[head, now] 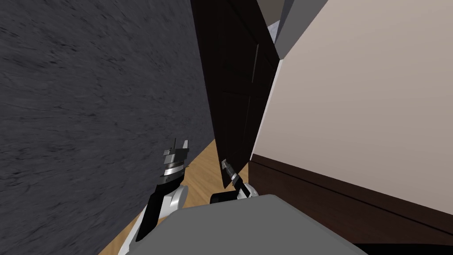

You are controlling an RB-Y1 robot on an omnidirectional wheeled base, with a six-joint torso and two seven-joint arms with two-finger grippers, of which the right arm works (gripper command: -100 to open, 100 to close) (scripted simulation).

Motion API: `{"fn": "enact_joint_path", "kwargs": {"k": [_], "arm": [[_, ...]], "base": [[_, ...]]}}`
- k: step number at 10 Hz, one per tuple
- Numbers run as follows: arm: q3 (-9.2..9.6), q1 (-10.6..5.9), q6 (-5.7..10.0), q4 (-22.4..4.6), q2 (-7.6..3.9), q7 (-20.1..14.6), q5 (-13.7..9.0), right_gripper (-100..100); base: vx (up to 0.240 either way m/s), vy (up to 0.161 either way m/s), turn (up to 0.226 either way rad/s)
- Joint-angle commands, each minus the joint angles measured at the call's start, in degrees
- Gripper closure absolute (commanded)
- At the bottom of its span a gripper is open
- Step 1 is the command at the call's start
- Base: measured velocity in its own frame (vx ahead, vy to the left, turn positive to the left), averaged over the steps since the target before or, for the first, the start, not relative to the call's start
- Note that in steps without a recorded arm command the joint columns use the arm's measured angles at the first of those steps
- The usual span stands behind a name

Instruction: Push the door open

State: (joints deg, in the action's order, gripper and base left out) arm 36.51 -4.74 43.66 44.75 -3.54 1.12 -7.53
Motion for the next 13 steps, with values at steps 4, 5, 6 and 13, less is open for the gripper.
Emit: {"fn": "enact_joint_path", "kwargs": {"k": [4,5,6,13], "arm": [[0.00,0.01,-0.12,-0.04,-0.02,-0.02,0.00,100],[0.00,0.01,-0.12,-0.04,-0.02,-0.02,0.00,100],[-1.34,-0.05,-0.22,-0.55,-0.26,0.30,-0.27,100],[-6.95,-0.73,0.01,-2.08,0.72,1.48,-1.40,100]], "base": [[-0.020,-0.015,0.004],[0.000,0.000,0.000],[0.052,0.103,-0.037],[0.136,0.167,-0.055]]}}
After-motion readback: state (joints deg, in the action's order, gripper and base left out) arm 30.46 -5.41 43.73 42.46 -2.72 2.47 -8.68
